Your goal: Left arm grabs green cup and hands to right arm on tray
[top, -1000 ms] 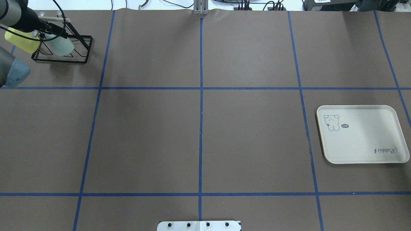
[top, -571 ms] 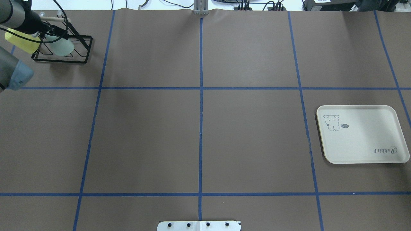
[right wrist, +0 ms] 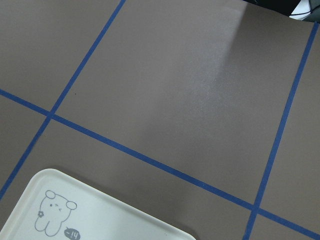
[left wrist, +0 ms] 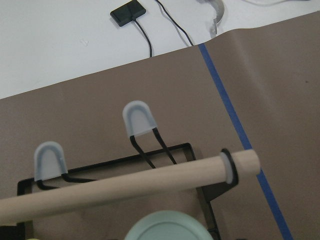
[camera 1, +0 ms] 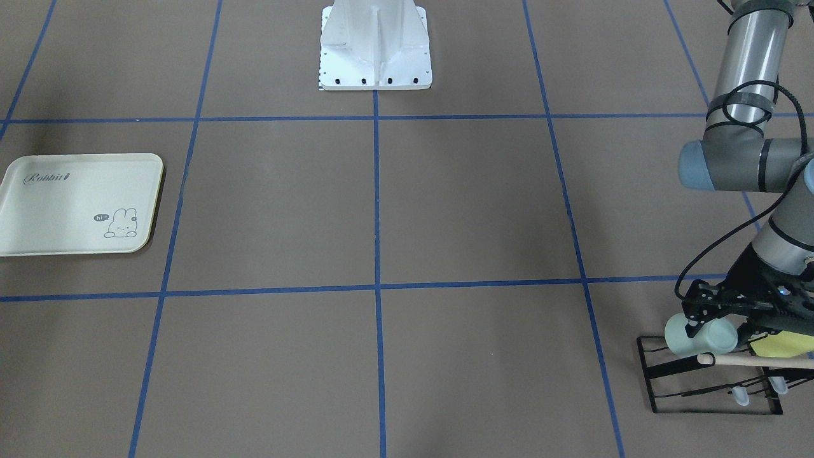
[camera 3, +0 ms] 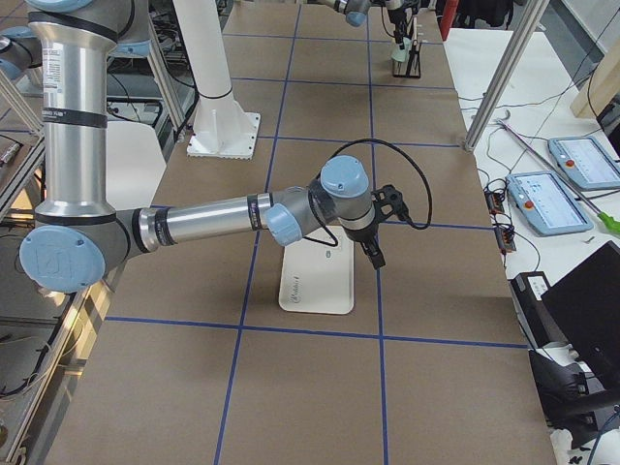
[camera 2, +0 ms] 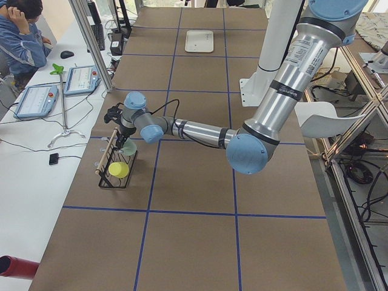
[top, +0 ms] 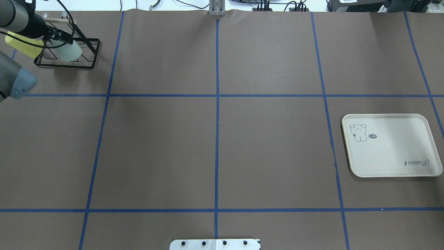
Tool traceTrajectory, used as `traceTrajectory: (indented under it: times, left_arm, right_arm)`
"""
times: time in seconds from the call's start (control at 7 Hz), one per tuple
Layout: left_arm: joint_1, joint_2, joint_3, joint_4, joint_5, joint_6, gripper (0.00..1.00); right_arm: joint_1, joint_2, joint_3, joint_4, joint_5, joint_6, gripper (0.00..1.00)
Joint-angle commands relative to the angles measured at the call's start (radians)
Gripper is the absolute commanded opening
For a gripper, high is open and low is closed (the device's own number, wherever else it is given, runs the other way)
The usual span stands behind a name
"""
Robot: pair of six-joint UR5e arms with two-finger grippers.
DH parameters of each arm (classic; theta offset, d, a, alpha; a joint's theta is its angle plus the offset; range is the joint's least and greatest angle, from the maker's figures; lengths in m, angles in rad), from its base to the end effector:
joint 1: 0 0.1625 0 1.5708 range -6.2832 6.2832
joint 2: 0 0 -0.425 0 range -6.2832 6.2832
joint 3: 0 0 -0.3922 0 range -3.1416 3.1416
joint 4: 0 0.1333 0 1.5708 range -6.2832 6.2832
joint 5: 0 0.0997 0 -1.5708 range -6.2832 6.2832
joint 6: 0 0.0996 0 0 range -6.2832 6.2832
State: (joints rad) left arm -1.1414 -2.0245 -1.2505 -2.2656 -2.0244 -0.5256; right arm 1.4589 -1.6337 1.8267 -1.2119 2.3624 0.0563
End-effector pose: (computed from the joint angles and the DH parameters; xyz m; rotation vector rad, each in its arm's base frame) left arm 0.2134 -0.6814 0.4794 0.5257 0.7524 0.0984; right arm 0.0085 -0.4838 0.5188 0.4564 -0.8131 -0.2698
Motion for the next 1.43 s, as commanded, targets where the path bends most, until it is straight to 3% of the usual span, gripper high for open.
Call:
traceTrajectory:
  times: [0.0,0.14,0.43,0.86,1.14,1.29]
  left_arm:
    - [0.0,0.007,-0.001,0.001,0.001,0.004,0.7]
    - [0.0,0.007,-0.003,0.001,0.001,0.004,0.64]
    - [-0.006,0.012,-0.026,0.0,0.0,0.006,0.21]
    - [-0.035,0.015,-0.079,0.003,-0.011,0.003,0.09]
    - [-0.081,0.05,-0.139,0.009,-0.028,0.004,0.09]
    - [-0.122,0.064,-0.171,0.011,-0.089,0.003,0.09]
  right_arm:
    - [0.0,0.0,0.0,0.0,0.009,0.0,1.0]
    - [0.0,0.0,0.0,0.0,0.009,0.0,1.0]
    - [0.0,0.0,0.0,0.0,0.009,0.0,1.0]
    - [0.0,0.002,0.002,0.0,0.009,0.0,1.0]
    - [0.0,0.002,0.003,0.0,0.009,0.0,1.0]
    - [0.0,0.002,0.003,0.0,0.009,0.0,1.0]
